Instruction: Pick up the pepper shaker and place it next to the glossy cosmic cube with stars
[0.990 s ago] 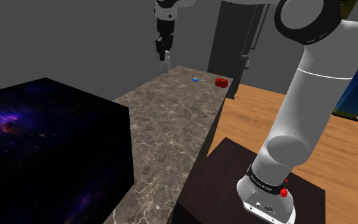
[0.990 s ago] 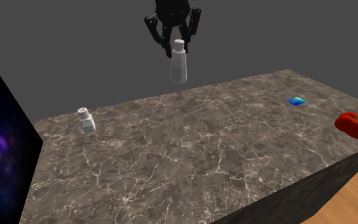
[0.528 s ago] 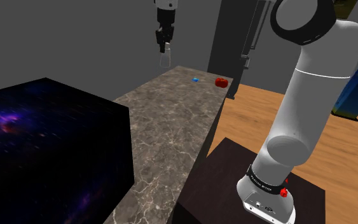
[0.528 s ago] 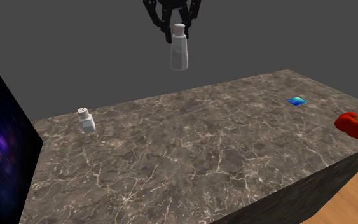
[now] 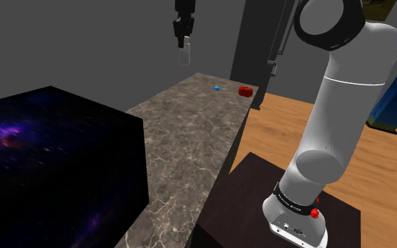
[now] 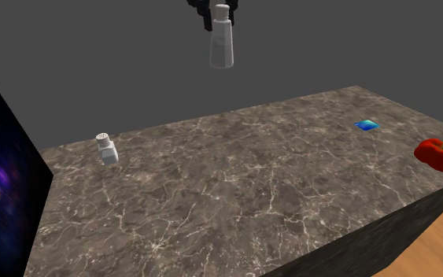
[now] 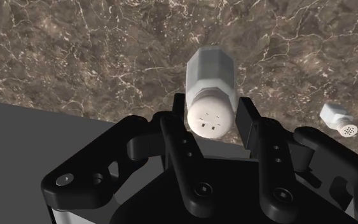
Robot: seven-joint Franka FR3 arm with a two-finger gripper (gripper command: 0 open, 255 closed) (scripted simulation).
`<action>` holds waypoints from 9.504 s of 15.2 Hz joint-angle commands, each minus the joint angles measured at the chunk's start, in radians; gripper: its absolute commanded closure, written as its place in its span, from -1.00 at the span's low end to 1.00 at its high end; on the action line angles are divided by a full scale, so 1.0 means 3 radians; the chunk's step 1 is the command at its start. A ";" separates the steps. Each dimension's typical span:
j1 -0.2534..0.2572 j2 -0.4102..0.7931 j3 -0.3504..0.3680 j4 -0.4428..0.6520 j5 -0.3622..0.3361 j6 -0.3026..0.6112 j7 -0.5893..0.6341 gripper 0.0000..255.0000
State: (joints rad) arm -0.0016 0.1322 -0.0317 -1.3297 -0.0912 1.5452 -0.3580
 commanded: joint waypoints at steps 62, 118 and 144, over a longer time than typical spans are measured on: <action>0.1470 -0.0899 0.2068 -0.0607 0.0158 -0.0634 0.3509 1.00; 0.1504 -0.0893 0.2164 -0.3167 0.0152 0.1921 0.3748 1.00; 0.1524 -0.0951 0.2168 -0.3046 0.0196 0.1751 0.3740 -1.00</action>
State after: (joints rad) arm 0.4553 -0.1516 0.6192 -2.2447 -0.0341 2.0745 0.7655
